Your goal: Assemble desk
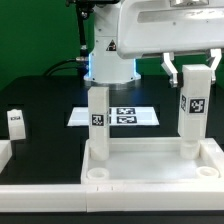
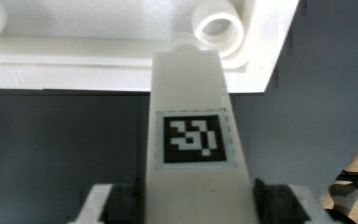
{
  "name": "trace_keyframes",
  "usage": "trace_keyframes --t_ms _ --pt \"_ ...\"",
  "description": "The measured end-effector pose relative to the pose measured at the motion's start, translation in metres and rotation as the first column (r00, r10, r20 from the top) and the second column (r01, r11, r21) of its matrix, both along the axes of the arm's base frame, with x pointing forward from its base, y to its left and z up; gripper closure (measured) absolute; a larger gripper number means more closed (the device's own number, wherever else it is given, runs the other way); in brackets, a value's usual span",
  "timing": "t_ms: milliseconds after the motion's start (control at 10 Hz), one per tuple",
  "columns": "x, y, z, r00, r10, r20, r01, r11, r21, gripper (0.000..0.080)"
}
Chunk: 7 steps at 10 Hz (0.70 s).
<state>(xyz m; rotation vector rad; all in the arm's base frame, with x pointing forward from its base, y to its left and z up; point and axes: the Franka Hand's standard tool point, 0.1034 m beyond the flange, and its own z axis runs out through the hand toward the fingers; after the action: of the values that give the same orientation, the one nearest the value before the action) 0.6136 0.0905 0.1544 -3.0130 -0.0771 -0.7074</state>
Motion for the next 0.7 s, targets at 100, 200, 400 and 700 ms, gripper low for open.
trace_keyframes --t_ms 100,200,400,700 --pt "-0.001 0.015 -0.006 1.000 0.009 0.002 -0.009 1.000 0.005 0.0515" --pt "0.002 0.027 -0.011 1.000 0.021 -0.001 -0.021 1.000 0.005 0.0515" --pt "0.003 0.033 -0.019 0.999 0.033 -0.006 -0.033 0.999 0.001 0.0515" --pt "0.006 0.027 -0.022 1.000 0.026 -0.008 -0.026 1.000 -0.004 0.0515"
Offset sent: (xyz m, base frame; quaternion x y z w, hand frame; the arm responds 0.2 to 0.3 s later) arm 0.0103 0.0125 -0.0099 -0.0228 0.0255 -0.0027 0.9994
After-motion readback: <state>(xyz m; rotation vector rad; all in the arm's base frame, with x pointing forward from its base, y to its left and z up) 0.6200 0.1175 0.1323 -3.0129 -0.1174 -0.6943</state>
